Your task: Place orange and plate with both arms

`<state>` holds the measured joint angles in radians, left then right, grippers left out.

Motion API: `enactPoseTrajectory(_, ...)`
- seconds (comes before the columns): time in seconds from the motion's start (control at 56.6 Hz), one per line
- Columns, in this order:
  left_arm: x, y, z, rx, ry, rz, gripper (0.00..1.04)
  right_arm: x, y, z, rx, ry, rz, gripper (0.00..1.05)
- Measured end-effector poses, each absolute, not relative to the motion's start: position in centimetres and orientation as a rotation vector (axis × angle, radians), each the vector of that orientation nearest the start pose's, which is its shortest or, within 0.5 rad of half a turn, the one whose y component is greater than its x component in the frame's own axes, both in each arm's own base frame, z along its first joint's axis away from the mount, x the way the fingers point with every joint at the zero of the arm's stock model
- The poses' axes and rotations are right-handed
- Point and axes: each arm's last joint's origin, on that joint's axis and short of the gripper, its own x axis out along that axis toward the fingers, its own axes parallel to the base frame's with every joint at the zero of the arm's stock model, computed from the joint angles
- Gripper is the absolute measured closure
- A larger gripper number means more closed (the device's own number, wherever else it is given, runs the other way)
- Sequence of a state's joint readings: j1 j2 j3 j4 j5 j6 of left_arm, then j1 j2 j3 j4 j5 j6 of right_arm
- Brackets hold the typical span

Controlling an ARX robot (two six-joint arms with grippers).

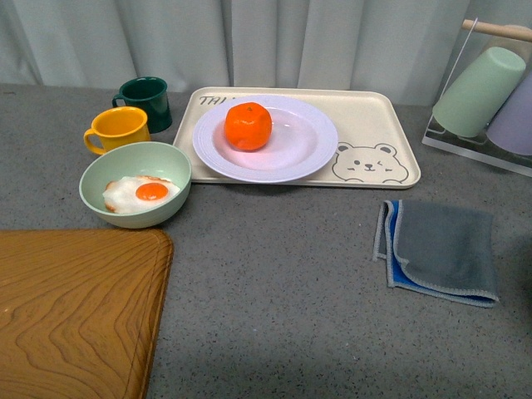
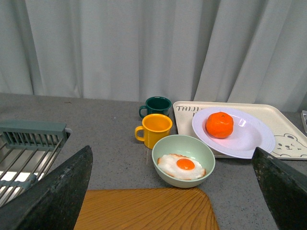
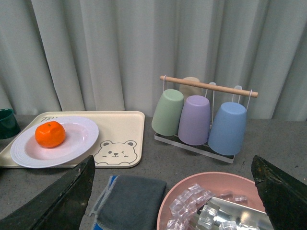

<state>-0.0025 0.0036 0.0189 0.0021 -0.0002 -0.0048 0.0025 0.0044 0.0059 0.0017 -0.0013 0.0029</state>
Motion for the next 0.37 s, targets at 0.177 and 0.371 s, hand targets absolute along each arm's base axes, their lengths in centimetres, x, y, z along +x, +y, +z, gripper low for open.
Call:
enactPoseTrajectory(0.177,9.67,-0.02,16.99,-0.005,-0.017,-0.002,0.07,9.76,0.02,16.53,0.003,-0.003,0.003,0.09)
enactPoseTrajectory(0.371,9.67,-0.02,16.99,-0.005,-0.017,-0.002,0.07,9.76,0.02,16.53,0.003,-0.003,0.003,0.09)
